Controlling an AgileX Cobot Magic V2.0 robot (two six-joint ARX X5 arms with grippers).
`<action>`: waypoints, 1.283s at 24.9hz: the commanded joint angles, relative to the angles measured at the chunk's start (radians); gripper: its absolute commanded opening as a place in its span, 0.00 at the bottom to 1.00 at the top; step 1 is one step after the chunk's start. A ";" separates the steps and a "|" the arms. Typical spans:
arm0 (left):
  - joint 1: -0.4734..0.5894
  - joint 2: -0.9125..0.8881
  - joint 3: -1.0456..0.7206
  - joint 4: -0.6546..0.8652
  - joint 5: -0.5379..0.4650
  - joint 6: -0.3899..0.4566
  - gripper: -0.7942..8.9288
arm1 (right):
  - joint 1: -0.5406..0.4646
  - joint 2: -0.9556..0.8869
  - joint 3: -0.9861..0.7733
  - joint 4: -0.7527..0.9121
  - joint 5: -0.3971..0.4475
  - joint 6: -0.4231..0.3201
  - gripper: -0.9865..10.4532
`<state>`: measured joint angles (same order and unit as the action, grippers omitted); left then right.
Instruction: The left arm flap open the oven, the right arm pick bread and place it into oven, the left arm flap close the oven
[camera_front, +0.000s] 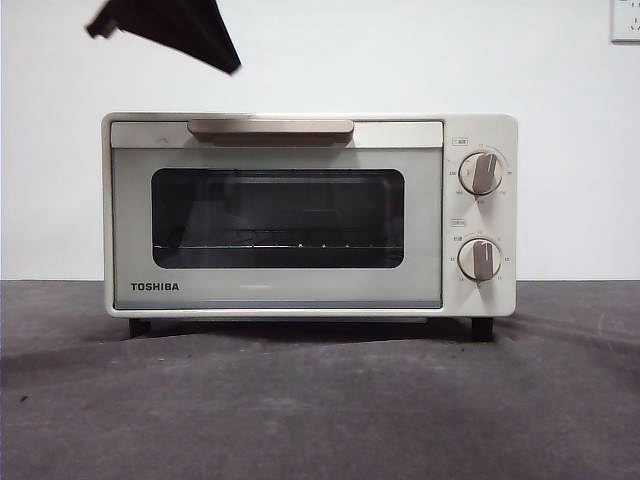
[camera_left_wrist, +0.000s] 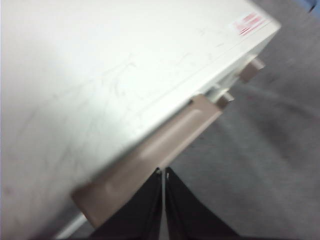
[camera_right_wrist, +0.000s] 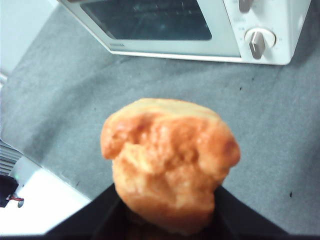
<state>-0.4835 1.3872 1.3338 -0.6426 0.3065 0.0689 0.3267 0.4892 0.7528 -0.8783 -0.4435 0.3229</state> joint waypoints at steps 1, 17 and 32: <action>-0.025 0.042 0.043 0.014 -0.071 0.119 0.09 | 0.005 -0.007 0.016 0.013 -0.003 0.014 0.22; -0.042 0.139 0.047 0.029 -0.101 0.147 0.09 | 0.005 -0.010 0.016 0.014 -0.014 0.037 0.22; -0.095 0.138 0.047 -0.121 -0.113 0.146 0.09 | 0.005 -0.010 0.016 0.018 -0.021 0.036 0.22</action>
<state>-0.5728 1.4948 1.3823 -0.7372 0.2108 0.2005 0.3267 0.4782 0.7528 -0.8768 -0.4610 0.3489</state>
